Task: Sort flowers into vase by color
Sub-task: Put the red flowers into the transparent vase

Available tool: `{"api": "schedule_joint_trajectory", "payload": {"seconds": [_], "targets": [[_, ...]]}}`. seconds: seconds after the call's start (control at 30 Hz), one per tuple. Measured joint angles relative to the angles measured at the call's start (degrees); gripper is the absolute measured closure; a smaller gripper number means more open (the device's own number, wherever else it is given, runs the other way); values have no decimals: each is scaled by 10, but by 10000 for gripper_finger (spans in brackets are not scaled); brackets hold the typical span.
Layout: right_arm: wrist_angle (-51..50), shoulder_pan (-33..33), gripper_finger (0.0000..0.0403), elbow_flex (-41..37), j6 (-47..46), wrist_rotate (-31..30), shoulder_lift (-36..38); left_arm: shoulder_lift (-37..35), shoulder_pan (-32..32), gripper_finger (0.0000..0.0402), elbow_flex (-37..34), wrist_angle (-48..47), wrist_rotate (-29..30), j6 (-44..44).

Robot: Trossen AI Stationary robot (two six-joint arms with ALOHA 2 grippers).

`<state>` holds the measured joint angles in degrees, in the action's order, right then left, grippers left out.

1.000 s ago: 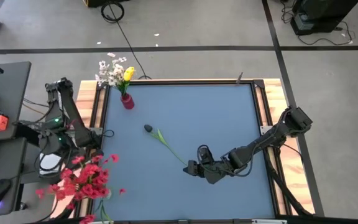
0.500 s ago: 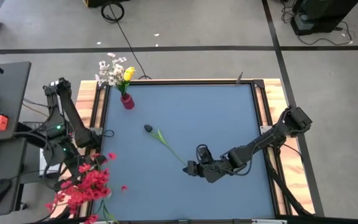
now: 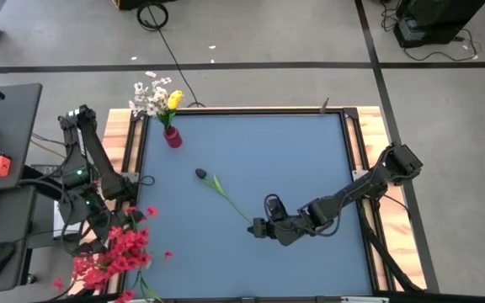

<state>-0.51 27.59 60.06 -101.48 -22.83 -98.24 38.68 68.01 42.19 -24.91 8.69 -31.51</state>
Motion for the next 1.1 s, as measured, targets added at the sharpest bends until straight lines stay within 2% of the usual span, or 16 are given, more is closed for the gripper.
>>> {"api": "schedule_joint_trajectory", "payload": {"seconds": [0.27,0.77,0.9,1.1], "targets": [[0,0,278,0,3,0,0,0,0,190,0,-61,-15,-32],[0,-1,278,0,11,0,0,-1,0,191,0,-71,-30,-69],[0,0,278,0,12,-13,0,-1,0,191,1,-81,-55,-86],[0,1,278,0,12,-16,0,1,0,192,47,-117,-55,-84]]}}
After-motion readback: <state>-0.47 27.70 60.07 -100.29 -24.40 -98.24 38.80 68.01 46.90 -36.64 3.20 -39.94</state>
